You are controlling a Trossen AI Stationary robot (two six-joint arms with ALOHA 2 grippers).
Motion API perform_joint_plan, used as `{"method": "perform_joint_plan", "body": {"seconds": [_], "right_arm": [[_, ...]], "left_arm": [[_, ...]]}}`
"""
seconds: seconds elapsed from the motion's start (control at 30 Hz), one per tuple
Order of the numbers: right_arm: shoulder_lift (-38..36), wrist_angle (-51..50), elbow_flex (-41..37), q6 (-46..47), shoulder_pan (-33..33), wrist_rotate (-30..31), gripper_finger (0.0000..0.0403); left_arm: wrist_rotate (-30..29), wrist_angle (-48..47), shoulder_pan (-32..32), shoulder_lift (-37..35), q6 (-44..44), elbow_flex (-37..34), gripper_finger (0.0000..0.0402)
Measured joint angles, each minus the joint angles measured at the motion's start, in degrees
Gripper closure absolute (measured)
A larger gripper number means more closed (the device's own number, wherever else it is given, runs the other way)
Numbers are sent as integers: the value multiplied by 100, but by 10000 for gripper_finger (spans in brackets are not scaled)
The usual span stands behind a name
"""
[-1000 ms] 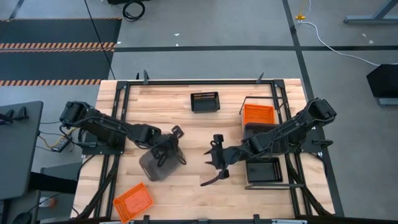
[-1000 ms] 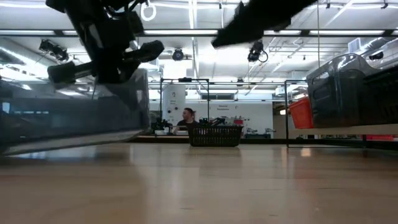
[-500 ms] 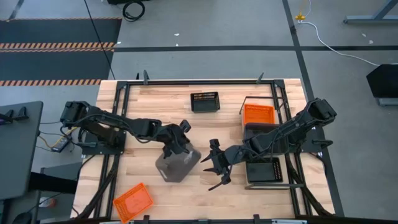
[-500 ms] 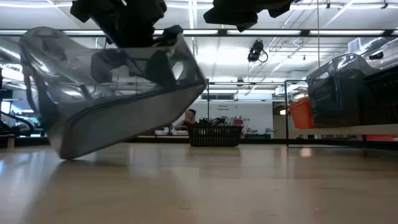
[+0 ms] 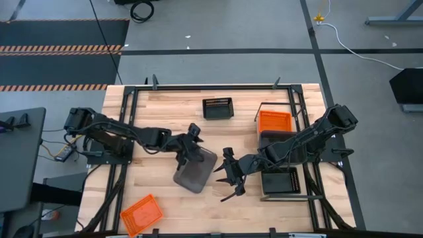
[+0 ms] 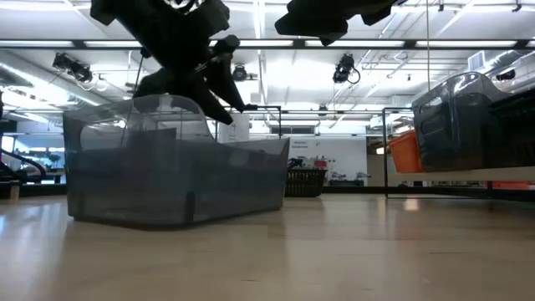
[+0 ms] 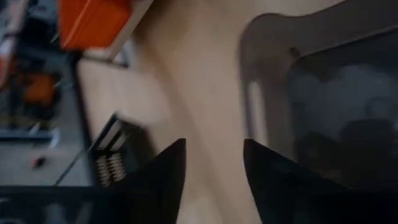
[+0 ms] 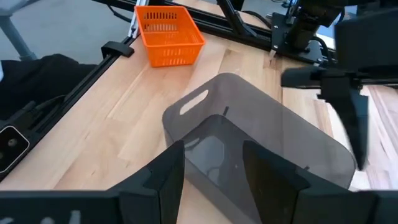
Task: Stack baskets on shelf by color
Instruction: Stack the black transparent bin on top of the black transparent bin on the shelf
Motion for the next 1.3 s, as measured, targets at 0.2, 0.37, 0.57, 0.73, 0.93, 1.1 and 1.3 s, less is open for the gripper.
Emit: {"method": "perform_joint_plan", "body": {"seconds": [0.2, 0.37, 0.57, 0.73, 0.93, 1.1, 1.3], "right_arm": [[-2, -55, 0, -248, 0, -18, 233], [150, -262, 0, -1293, 6, -59, 233], [768, -87, 131, -2076, -98, -107, 233], [1406, -88, 552, -2456, -271, -115, 233], [1810, -639, 1214, -2695, -398, -213, 233], [1876, -1245, 1547, -2646, -422, -444, 233], [1876, -1311, 1547, -2341, -420, -889, 233]], "left_arm": [[-1316, -347, -386, -197, -993, 0, 202], [-1372, -1518, -693, -498, -3589, -2, 208], [-644, -2917, -888, -621, -6732, -2, 222], [-512, -3304, -881, -605, -7514, -2, 224], [-133, -3517, -901, -603, -7639, -2, 223], [-54, -3810, -962, -601, -7586, -4, 229], [-716, -3722, -734, -592, -7144, -6, 230]]}}
